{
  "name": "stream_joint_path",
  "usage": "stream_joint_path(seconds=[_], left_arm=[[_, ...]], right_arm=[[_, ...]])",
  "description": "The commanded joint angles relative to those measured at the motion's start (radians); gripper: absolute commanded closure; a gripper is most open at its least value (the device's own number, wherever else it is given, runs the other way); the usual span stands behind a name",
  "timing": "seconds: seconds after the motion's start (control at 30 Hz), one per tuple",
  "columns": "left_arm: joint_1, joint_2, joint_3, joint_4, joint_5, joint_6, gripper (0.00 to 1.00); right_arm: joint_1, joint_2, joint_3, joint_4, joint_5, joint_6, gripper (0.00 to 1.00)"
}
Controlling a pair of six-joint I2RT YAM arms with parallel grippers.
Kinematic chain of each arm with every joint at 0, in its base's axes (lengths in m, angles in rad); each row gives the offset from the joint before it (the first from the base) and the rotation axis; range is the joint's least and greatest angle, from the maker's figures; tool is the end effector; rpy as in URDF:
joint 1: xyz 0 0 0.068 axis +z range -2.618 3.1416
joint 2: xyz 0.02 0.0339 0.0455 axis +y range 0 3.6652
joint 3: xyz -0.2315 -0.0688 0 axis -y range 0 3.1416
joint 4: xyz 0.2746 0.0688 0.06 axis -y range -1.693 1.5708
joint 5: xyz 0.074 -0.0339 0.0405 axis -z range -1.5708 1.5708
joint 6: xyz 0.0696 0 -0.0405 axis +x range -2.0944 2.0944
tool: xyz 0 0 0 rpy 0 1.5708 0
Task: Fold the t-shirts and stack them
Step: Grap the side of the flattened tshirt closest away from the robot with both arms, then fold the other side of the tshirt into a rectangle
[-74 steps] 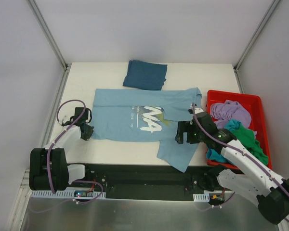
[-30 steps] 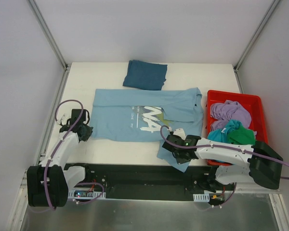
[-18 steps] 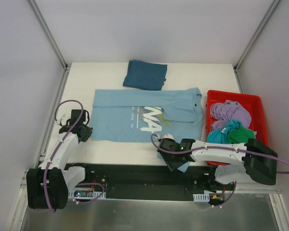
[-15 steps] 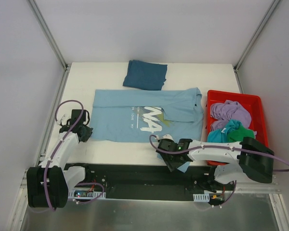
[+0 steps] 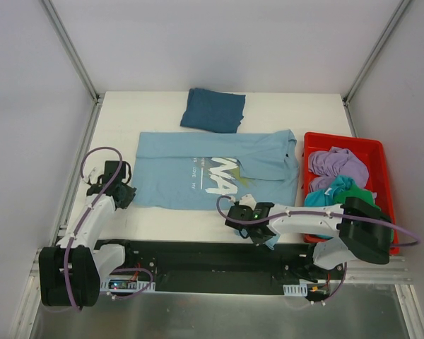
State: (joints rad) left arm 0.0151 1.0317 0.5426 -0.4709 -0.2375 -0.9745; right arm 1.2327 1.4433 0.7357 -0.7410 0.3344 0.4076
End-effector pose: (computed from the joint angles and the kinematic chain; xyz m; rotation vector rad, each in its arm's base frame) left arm 0.2527 0.0202 0.1201 -1.2662 2.1492 -0.0988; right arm 0.1062 0.2332 0.0715 -1.0993 2.5840 -0.1977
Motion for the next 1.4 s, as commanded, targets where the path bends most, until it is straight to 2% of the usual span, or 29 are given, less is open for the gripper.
stream_joint_path(seconds=[0.0, 0.13, 0.33, 0.57, 0.7, 0.87, 1.03, 1.37], left_arm=[[0.009, -0.039, 0.023, -0.034, -0.006, 0.025, 1.00], [0.009, -0.039, 0.040, -0.040, 0.009, 0.025, 1.00], [0.009, -0.012, 0.085, -0.040, 0.037, 0.016, 1.00], [0.011, 0.093, 0.175, -0.038, 0.044, 0.004, 1.00], [0.009, 0.166, 0.238, -0.040, 0.040, 0.002, 1.00], [0.013, 0.223, 0.290, -0.041, 0.006, -0.001, 1.00], [0.017, 0.269, 0.330, -0.041, -0.017, -0.015, 1.00], [0.020, 0.407, 0.473, -0.041, -0.062, -0.024, 1.00]], right_arm=[[-0.016, -0.049, 0.020, -0.024, 0.095, 0.002, 1.00], [-0.051, -0.103, 0.065, -0.078, 0.092, -0.029, 1.00], [-0.186, -0.139, 0.165, -0.118, 0.135, -0.170, 0.99], [-0.372, -0.037, 0.309, -0.127, 0.201, -0.288, 1.00], [-0.432, 0.023, 0.402, -0.094, 0.255, -0.354, 1.00], [-0.521, 0.104, 0.505, -0.072, 0.249, -0.400, 0.99], [-0.571, 0.176, 0.600, -0.048, 0.229, -0.499, 1.00], [-0.662, 0.324, 0.778, -0.055, 0.230, -0.587, 0.99]])
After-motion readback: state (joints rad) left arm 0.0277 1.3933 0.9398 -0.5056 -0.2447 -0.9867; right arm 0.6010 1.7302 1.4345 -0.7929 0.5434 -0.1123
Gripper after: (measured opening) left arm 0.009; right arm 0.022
